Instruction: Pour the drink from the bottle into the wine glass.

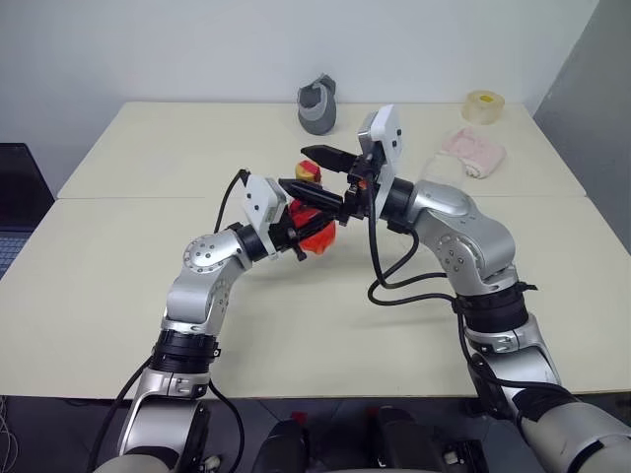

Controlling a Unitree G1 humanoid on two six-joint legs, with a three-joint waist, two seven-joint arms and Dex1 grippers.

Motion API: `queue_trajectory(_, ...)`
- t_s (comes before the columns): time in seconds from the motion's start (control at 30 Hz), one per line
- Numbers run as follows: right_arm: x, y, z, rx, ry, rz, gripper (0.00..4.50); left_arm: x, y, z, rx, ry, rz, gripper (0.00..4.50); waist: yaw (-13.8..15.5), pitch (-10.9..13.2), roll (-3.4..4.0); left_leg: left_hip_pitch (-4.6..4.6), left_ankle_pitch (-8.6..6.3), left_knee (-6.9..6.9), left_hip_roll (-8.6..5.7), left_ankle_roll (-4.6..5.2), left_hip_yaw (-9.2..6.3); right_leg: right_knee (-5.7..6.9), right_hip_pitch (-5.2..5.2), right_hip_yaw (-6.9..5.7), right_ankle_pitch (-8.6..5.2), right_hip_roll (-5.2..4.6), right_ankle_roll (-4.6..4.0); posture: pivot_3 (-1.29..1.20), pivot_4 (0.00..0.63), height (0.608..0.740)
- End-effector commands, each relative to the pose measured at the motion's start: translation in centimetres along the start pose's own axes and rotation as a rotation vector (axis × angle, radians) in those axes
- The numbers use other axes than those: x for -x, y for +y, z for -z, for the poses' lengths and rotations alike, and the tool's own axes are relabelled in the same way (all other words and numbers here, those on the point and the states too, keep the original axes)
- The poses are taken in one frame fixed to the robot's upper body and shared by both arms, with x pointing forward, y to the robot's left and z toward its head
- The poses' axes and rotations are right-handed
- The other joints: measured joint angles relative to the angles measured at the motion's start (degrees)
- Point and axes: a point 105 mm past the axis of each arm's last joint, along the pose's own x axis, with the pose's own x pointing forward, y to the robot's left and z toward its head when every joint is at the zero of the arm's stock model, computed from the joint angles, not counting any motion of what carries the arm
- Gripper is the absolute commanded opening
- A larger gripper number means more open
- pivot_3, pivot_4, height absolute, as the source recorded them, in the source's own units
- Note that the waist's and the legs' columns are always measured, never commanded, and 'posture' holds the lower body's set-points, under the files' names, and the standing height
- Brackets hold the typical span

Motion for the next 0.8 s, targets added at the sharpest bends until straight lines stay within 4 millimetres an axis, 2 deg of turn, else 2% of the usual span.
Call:
queue_trajectory(0.03, -0.1, 0.0, -1.6, 0.048, -0.044, -0.008, 2.77, -0.5, -0.2, -1.8, -0.054, -0.06, 0.021, 1.37, 0.0, 0.0, 0.0, 0.0, 0.0, 0.0, 0.0, 0.0, 0.0, 0.0, 0.0, 0.0, 0.0, 0.0, 0.0, 0.0, 0.15, 0.74)
queue_trajectory(0.17, 0.0, -0.2, -1.9, 0.03, -0.054, 0.002, 1.35, -0.5, -0.4, -1.7, -0.051, -0.059, 0.029, 1.37, 0.0, 0.0, 0.0, 0.0, 0.0, 0.0, -0.01, 0.0, 0.0, 0.0, 0.0, 0.0, 0.0, 0.0, 0.0, 0.0, 0.15, 0.74)
queue_trajectory(0.2, 0.0, -0.2, -1.9, 0.029, -0.053, 0.002, 1.26, -0.5, -0.6, -1.7, -0.049, -0.058, 0.035, 1.37, 0.0, 0.0, 0.0, 0.0, 0.0, 0.0, 0.0, 0.0, 0.0, 0.0, 0.0, 0.0, 0.0, 0.0, 0.0, 0.0, 0.15, 0.74)
queue_trajectory(0.47, 0.4, 0.3, -2.7, -0.019, -0.047, -0.048, 1.26, 0.1, -2.0, -1.1, -0.022, -0.048, 0.063, 1.37, 0.01, 0.0, 0.0, 0.0, 0.0, 0.0, 0.0, 0.0, -0.01, 0.0, -0.01, 0.0, 0.0, 0.0, 0.0, 0.0, 0.15, 0.74)
queue_trajectory(0.53, 0.5, 0.7, -3.1, 0.099, -0.021, -0.095, 1.26, 0.4, -2.5, -0.8, -0.016, -0.038, 0.077, 1.37, 0.0, 0.0, 0.0, -0.01, 0.0, 0.0, 0.01, 0.0, -0.01, -0.01, 0.0, 0.01, 0.0, -0.01, 0.0, 0.0, 0.15, 0.74)
queue_trajectory(0.6, 0.8, 0.8, -2.8, 0.292, 0.032, -0.134, 1.26, 0.8, -2.8, -0.5, -0.011, -0.029, 0.081, 1.37, 0.01, 0.0, 0.01, -0.02, 0.0, 0.0, 0.0, 0.01, 0.0, -0.01, -0.01, 0.01, 0.0, -0.02, 0.0, 0.0, 0.15, 0.74)
queue_trajectory(0.7, 1.1, -0.6, -3.7, 0.175, 0.003, -0.074, 1.26, 1.1, -3.0, -0.3, -0.005, -0.023, 0.073, 1.37, 0.0, 0.0, 0.01, 0.02, -0.04, 0.0, 0.0, 0.07, 0.01, -0.01, 0.01, 0.0, 0.0, 0.0, 0.0, 0.0, 0.15, 0.74)
queue_trajectory(0.8, 1.3, -1.0, -4.7, -0.07, -0.04, -0.045, 1.26, 1.3, -3.2, -0.4, -0.002, -0.024, 0.071, 1.37, -0.01, 0.0, 0.01, 0.02, -0.03, 0.0, 0.03, 0.06, -0.01, 0.03, 0.0, 0.0, 0.0, 0.0, -0.01, 0.0, 0.15, 0.74)
